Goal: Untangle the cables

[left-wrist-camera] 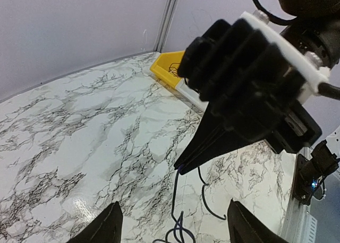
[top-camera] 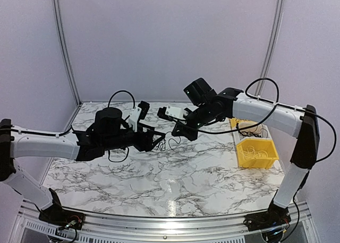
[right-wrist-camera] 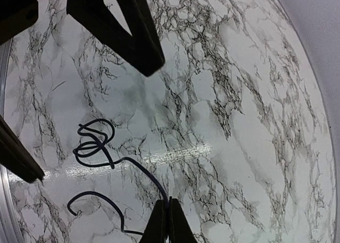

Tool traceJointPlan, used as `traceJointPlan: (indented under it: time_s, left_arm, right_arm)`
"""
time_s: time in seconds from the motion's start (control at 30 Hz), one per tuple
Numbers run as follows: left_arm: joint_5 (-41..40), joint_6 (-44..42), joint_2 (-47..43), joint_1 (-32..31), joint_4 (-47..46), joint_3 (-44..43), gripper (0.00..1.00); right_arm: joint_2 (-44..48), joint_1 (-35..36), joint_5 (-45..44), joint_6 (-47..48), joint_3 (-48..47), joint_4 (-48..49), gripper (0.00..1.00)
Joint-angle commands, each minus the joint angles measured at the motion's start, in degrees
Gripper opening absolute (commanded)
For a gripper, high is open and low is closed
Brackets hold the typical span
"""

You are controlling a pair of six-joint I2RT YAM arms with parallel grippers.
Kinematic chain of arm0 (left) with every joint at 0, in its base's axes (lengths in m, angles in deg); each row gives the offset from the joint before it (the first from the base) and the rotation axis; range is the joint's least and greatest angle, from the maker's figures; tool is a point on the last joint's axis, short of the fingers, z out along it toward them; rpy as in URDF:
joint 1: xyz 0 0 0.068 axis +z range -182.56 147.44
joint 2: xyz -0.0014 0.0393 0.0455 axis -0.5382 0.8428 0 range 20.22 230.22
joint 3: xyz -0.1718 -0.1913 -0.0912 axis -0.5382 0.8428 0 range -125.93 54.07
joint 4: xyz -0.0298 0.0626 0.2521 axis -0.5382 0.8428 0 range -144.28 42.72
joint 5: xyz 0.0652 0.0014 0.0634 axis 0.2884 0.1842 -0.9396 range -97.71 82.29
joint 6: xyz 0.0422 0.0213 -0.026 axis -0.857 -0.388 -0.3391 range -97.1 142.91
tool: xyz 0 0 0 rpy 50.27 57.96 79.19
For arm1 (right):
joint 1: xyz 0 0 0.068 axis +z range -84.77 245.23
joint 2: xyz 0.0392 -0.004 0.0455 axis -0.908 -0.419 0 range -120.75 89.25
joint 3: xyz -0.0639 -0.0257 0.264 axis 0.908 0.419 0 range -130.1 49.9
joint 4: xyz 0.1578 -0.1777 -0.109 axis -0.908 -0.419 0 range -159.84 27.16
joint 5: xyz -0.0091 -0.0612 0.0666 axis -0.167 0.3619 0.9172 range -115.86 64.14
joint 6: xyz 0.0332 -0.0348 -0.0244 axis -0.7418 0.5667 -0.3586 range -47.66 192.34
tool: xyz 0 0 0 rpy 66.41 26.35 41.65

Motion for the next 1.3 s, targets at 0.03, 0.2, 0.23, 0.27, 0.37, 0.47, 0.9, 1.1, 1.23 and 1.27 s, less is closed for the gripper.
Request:
traceJointPlan:
  time_s: [0.03,0.2,0.23,0.27,0.37,0.47,0.9,1.1,1.23,1.27]
  left_arm:
    - [2.2,0.6,5.1,-0.4,-2.3,-2.7,0.67]
    - [2.0,2.6,8.6,-0.4,-8.4,-2.0,0.53]
    - [1.7,3.0,9.2,-0.4,-10.3,-1.7,0.52]
    - [1.3,3.1,9.8,-0.4,-12.1,-1.4,0.49]
    - [-0.4,4.0,11.9,-0.4,-17.1,-1.3,0.4]
    - [-2.3,5.1,14.3,-0.4,-19.6,-1.9,0.33]
    - [-2.6,11.6,26.4,1.2,-31.1,-0.5,0.19]
    - [-2.2,13.3,29.3,3.1,-33.3,0.7,0.16]
    - [-2.5,13.2,30.8,3.7,-34.0,1.7,0.15]
    - [-2.6,13.1,31.2,3.9,-34.0,1.9,0.15]
  right_arm:
    - [2.4,1.3,-2.0,0.3,-2.3,-1.2,0.0]
    - [3.4,1.4,1.1,-0.4,-2.9,-2.1,0.0]
    - [3.5,1.3,1.9,-0.4,-3.1,-2.4,0.0]
    - [3.6,1.4,2.7,-0.4,-3.3,-2.8,0.0]
    - [3.7,1.4,4.7,-0.3,-4.2,-4.3,0.0]
    - [4.2,1.4,6.6,0.2,-5.4,-6.2,0.0]
    - [9.9,1.3,23.1,5.4,-11.4,-14.9,0.0]
    - [12.3,1.3,24.1,7.0,-12.7,-16.3,0.0]
    - [13.6,0.1,24.5,7.6,-14.9,-16.7,0.0]
    - [13.8,-0.9,24.9,7.7,-15.9,-16.8,0.0]
